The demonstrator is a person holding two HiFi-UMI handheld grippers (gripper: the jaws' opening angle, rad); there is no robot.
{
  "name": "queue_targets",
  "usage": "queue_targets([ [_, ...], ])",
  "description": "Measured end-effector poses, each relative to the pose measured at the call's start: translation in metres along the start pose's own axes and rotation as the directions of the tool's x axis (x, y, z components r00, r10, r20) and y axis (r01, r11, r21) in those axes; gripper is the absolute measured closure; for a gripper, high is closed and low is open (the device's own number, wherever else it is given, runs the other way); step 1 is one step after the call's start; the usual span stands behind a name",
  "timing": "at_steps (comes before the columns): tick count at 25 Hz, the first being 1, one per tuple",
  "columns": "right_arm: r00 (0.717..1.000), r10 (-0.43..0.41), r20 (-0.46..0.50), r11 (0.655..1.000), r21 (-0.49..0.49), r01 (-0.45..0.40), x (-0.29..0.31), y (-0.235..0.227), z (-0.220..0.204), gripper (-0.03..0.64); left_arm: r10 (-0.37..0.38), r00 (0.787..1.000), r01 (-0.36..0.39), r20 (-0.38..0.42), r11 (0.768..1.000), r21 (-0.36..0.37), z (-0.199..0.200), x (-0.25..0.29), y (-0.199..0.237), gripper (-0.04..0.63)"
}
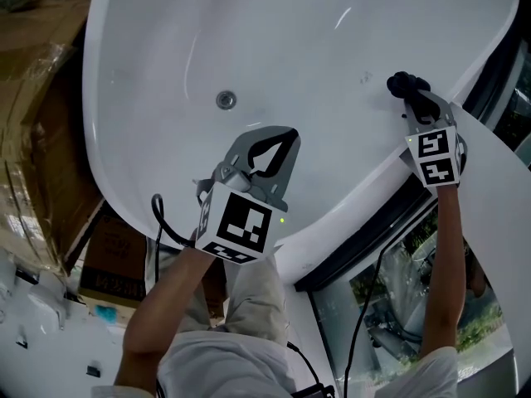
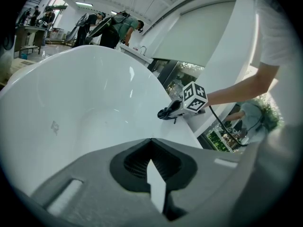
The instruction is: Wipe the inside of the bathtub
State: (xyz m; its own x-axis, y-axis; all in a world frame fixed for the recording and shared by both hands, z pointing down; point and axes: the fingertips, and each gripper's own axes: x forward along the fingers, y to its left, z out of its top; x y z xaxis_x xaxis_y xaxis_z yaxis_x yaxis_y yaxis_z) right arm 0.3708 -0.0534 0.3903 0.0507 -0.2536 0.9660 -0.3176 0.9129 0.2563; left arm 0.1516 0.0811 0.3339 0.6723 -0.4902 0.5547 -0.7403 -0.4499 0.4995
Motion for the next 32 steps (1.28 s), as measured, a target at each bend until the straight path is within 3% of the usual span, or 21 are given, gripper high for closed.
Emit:
queue_targets([
  [13, 0.993, 0.103, -0.058, 0.994, -0.036, -0.105, -0.003, 0.06, -0.004, 0.543, -0.002, 1.0, 0.002, -0.022, 1.0, -0.012, -0.016, -0.009, 0.001, 0.597],
  [32, 0.967, 0.243, -0.075, 0.97, -0.002, -0.244, -0.022, 0.149, -0.015, 0.545, -0.027, 0.997, 0.026, -0.07, 1.0, -0.014, -0.043, -0.018, -0.01, 0.597],
])
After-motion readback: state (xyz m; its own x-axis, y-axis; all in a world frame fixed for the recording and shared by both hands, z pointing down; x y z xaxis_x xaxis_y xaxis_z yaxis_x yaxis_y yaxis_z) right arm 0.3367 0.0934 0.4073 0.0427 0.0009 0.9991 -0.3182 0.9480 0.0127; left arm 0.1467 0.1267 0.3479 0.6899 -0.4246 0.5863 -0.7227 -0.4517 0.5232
